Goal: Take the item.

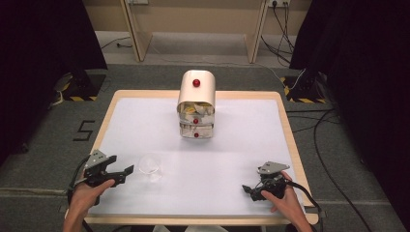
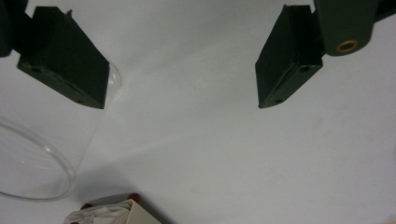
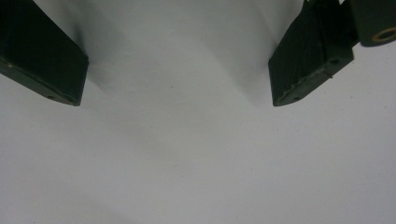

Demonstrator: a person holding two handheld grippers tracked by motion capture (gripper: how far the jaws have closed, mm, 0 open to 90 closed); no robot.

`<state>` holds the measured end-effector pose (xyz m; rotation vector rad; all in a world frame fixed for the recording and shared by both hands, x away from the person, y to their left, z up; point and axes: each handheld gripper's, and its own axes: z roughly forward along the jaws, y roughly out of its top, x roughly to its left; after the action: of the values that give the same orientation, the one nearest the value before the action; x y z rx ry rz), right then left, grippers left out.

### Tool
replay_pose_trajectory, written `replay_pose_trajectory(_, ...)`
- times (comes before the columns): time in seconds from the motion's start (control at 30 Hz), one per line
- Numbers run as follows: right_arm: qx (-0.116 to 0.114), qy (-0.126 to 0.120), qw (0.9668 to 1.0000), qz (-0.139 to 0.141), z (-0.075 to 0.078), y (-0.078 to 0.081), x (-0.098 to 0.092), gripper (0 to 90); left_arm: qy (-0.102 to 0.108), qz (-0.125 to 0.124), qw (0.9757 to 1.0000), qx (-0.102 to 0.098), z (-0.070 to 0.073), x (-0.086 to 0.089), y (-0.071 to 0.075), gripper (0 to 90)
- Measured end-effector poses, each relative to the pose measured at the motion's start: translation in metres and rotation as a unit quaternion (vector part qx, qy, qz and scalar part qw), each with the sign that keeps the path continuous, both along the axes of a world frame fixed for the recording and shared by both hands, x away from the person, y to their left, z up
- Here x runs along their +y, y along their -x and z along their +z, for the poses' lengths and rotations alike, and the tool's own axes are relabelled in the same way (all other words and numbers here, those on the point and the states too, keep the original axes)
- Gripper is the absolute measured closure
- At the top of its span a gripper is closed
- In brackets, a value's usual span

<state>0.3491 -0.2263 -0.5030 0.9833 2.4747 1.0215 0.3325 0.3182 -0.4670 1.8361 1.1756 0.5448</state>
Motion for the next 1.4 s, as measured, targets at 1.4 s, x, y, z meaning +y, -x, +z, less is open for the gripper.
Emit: replay_pose_trajectory(1.4,-0.001,0.000,1.0000,0.000,0.000,0.000,0.000,5.3,0.033,-0.092,0.9918,-0.083,0.082,-0.116,-0.043,26.8)
